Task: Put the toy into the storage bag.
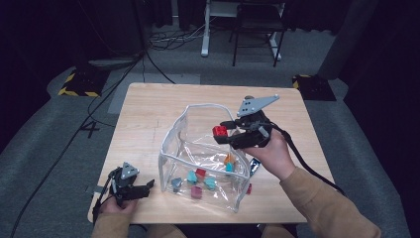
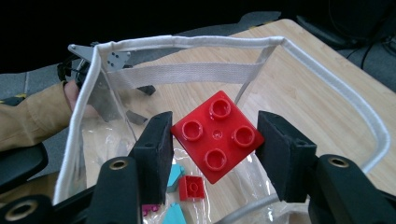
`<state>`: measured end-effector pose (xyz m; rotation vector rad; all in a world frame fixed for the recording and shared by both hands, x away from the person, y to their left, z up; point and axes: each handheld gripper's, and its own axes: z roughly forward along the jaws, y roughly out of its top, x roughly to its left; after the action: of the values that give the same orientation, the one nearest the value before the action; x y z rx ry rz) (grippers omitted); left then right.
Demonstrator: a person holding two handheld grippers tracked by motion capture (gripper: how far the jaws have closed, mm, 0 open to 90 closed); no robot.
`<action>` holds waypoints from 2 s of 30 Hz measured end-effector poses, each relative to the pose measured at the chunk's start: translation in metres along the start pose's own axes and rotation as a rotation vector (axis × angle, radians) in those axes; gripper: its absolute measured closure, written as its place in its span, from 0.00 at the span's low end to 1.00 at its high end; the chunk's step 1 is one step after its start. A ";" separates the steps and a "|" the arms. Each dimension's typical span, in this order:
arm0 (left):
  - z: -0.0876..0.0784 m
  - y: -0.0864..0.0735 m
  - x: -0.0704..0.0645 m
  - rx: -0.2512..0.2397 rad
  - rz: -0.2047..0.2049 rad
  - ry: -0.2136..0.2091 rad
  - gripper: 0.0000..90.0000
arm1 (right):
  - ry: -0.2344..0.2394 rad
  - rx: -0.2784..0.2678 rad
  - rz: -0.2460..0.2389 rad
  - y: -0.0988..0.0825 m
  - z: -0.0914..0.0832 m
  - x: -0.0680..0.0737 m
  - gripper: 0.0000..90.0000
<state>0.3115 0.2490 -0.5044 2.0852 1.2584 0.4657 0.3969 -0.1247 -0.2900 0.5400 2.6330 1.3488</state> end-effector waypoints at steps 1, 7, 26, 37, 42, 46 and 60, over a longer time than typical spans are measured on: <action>0.000 0.000 0.000 0.000 0.000 0.000 0.22 | 0.003 0.004 0.008 0.000 0.002 -0.001 0.53; 0.000 0.000 0.000 0.000 0.000 0.000 0.22 | 0.009 0.054 0.021 -0.003 0.017 -0.006 0.53; 0.000 0.000 0.000 0.000 0.000 0.000 0.22 | 0.017 0.204 -0.034 -0.012 0.037 0.006 0.46; 0.000 0.000 0.000 0.000 0.001 0.000 0.22 | -0.003 0.129 -0.048 -0.008 0.016 0.011 0.44; 0.000 0.000 0.000 0.000 0.002 -0.001 0.22 | -0.032 0.100 -0.057 -0.007 0.001 0.012 0.44; 0.000 0.000 0.000 0.000 0.001 0.000 0.22 | -0.068 0.076 -0.073 -0.008 -0.013 0.012 0.44; 0.000 0.000 0.000 0.000 0.000 0.000 0.22 | -0.156 0.033 0.000 -0.033 -0.054 -0.011 0.37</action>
<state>0.3115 0.2490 -0.5045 2.0856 1.2580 0.4657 0.3838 -0.1874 -0.2850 0.6226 2.5335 1.2132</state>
